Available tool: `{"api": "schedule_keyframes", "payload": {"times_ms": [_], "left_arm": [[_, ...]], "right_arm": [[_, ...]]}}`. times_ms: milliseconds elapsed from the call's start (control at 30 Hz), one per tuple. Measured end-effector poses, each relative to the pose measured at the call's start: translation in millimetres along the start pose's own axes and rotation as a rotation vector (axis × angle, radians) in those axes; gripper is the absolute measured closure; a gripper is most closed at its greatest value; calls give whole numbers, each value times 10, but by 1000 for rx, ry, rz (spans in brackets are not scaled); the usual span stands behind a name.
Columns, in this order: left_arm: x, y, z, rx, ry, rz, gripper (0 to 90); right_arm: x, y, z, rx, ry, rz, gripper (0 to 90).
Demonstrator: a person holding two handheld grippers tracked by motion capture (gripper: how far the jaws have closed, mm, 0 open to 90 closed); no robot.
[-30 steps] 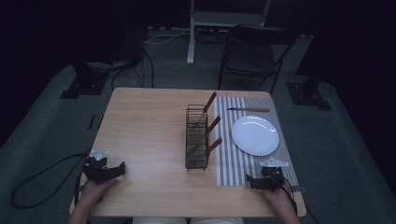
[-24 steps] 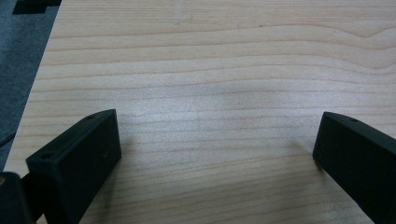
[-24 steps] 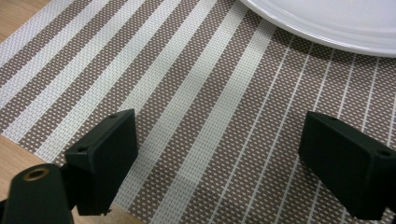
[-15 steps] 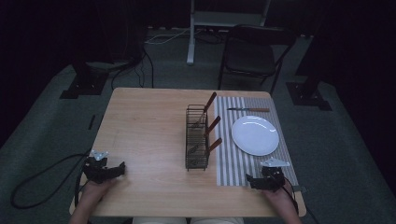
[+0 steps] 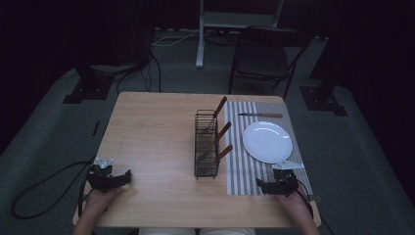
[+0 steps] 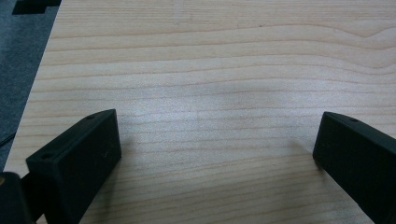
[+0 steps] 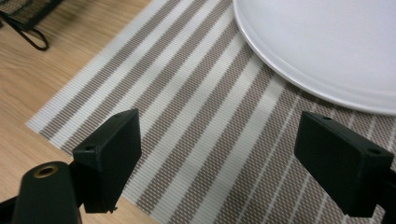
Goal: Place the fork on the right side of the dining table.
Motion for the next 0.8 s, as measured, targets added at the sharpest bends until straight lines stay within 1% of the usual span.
{"api": "schedule_keyframes", "payload": {"times_ms": [33, 133, 200, 233, 300, 333, 400, 433, 467, 600, 633, 667, 700, 733, 767, 800], "left_arm": [[0, 0, 0, 0, 0, 0, 13], [0, 0, 0, 0, 0, 0, 13], [0, 0, 0, 0, 0, 0, 13], [0, 0, 0, 0, 0, 0, 13], [0, 2, 1, 2, 0, 0, 13], [0, 2, 1, 2, 0, 0, 13], [0, 2, 1, 2, 0, 0, 13], [0, 2, 1, 2, 0, 0, 13], [0, 2, 1, 2, 0, 0, 13], [0, 2, 1, 2, -1, 0, 13], [0, 2, 1, 2, 0, 0, 13], [0, 2, 1, 2, 0, 0, 13], [0, 2, 1, 2, 0, 0, 13], [0, 2, 1, 2, 0, 0, 13], [0, 2, 1, 2, 0, 0, 13], [0, 2, 1, 2, 0, 0, 13]], "right_arm": [[-11, 12, 35, 3, 0, 10, 146], [-10, 24, 79, 10, -4, 13, 147], [-8, 32, 141, 20, -5, 19, 147], [3, 34, 198, 31, -5, 14, 166], [13, 37, 265, 44, -4, 19, 166], [13, 37, 265, 44, -4, 19, 166], [27, 40, 340, 54, -4, 18, 166], [27, 40, 340, 54, -4, 18, 166], [38, 45, 433, 64, -10, 19, 166], [46, 50, 491, 68, -13, 15, 180], [57, 71, 594, 78, -15, 21, 180], [57, 71, 594, 78, -15, 21, 180], [61, 86, 651, 82, -16, 23, 180], [61, 86, 651, 82, -16, 23, 180], [62, 102, 708, 87, -23, 24, 180], [62, 102, 708, 87, -23, 24, 180]]}}
Point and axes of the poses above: each handheld gripper's, and its own axes: y roughly forward along the jaws, z roughly out of its top, x roughly to its right, the point moved 9 cm from there along y, roughly forward along the jaws, and after that the axes turned 10 degrees about x, right-handed, at the moved point
